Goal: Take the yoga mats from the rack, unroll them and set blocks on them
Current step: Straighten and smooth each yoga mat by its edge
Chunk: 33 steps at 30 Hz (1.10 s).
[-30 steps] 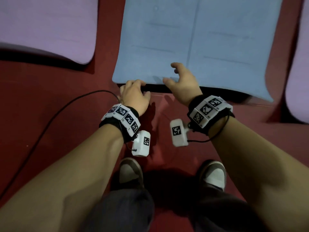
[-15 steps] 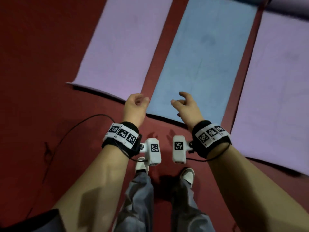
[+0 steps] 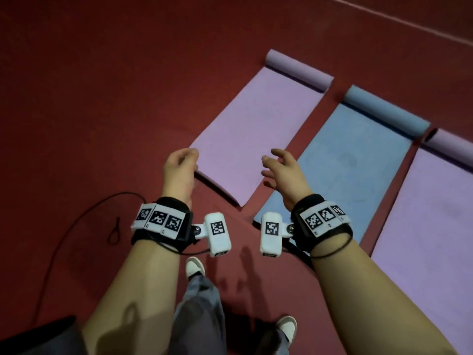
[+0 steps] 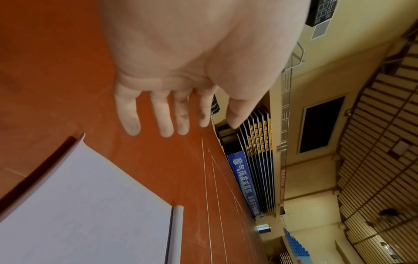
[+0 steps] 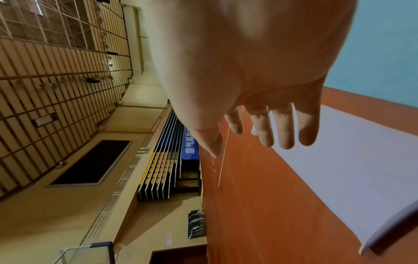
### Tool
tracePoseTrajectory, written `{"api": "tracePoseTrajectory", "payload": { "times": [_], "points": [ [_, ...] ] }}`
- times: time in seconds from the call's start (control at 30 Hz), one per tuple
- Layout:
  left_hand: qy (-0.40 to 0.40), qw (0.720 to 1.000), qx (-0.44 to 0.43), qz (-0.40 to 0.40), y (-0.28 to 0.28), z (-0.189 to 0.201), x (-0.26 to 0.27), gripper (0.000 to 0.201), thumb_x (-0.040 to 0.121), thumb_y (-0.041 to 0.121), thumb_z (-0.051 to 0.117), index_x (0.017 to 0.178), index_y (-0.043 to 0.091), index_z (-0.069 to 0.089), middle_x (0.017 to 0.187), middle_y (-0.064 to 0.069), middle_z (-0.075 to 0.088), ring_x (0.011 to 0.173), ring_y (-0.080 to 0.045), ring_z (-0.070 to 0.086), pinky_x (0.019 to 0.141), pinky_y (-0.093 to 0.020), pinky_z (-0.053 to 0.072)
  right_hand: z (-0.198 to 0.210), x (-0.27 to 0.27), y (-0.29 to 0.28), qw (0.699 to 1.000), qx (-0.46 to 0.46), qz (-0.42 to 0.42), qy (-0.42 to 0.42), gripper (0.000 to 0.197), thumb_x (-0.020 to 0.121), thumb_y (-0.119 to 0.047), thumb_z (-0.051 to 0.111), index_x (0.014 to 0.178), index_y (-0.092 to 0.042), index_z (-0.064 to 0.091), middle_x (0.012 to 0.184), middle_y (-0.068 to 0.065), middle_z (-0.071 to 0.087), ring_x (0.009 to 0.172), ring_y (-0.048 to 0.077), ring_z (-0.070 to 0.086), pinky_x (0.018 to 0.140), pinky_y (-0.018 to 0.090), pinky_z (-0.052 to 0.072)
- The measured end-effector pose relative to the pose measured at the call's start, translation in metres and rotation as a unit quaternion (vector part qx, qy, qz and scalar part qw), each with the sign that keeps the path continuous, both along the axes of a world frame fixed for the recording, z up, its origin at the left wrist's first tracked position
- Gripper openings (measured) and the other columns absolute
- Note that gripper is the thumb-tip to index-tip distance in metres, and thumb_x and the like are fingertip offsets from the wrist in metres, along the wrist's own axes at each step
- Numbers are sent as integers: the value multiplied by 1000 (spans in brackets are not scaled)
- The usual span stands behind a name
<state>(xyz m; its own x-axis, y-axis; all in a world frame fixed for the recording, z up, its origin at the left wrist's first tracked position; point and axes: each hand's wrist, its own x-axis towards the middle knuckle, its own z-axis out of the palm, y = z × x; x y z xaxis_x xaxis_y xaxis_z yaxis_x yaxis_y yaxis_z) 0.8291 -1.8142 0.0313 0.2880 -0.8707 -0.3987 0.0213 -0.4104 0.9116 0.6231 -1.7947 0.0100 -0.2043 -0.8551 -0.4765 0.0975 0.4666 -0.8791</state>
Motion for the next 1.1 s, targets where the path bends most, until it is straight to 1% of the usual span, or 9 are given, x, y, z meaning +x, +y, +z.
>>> {"api": "tracePoseTrajectory", "payload": {
  "times": [0.1,0.17,0.33,0.4,0.5,0.63,0.9,1.0,1.1],
  "points": [
    [24,999,22,4,-34,5,41,8,98,36,55,99,29,59,117,-2,65,105,-17,62,89,-43,47,3,39,-40,1000,10,20,-3,47,94,-30,62,138,-22,46,121,5,58,107,23,64,95,45,54],
    [27,999,27,12,-66,9,72,10,98,37,55,100,28,59,117,-2,65,106,-18,62,91,-44,47,5,62,-73,1000,17,24,-2,46,94,-29,62,137,-22,47,124,9,58,106,24,65,95,45,53],
    [31,999,15,-13,-171,30,133,21,97,35,58,113,22,58,115,0,64,105,-17,61,83,-37,46,24,123,-169,1000,5,1,6,43,94,-27,61,135,-20,48,125,10,59,105,25,65,93,43,54],
    [26,999,13,-26,-214,40,145,20,97,35,58,112,22,58,114,0,64,103,-17,61,83,-38,45,33,143,-208,1000,-1,-3,-2,43,94,-27,61,135,-20,48,123,9,59,105,25,65,93,43,54],
    [29,998,24,-44,-273,50,148,9,97,32,57,102,25,58,107,1,64,98,-18,61,83,-39,44,45,156,-257,1000,8,-5,-16,43,94,-26,61,135,-21,48,122,8,60,104,25,66,91,41,55],
    [33,995,10,-90,-362,64,138,4,98,30,57,97,27,58,106,0,63,96,-18,60,77,-36,45,57,148,-337,999,-3,-37,-6,41,94,-26,61,133,-19,50,116,8,62,105,27,66,90,41,53],
    [32,996,-20,-77,-525,100,158,4,98,31,56,98,28,58,108,-1,63,99,-18,61,75,-35,46,96,159,-504,1000,-22,-17,1,33,96,-21,58,129,-17,52,108,8,62,97,26,66,91,43,52],
    [38,996,-31,-76,-589,102,174,5,98,31,57,99,27,59,107,0,63,99,-18,61,76,-36,46,99,172,-568,999,-30,-20,0,34,97,-19,58,129,-15,52,105,8,62,90,25,64,83,39,53],
    [35,995,-23,-88,-663,87,192,5,97,31,57,100,27,60,108,-1,63,99,-19,61,76,-37,47,85,192,-640,999,-28,-26,-1,33,96,-19,58,129,-15,51,102,8,62,87,24,63,75,35,50]
  ]
}}
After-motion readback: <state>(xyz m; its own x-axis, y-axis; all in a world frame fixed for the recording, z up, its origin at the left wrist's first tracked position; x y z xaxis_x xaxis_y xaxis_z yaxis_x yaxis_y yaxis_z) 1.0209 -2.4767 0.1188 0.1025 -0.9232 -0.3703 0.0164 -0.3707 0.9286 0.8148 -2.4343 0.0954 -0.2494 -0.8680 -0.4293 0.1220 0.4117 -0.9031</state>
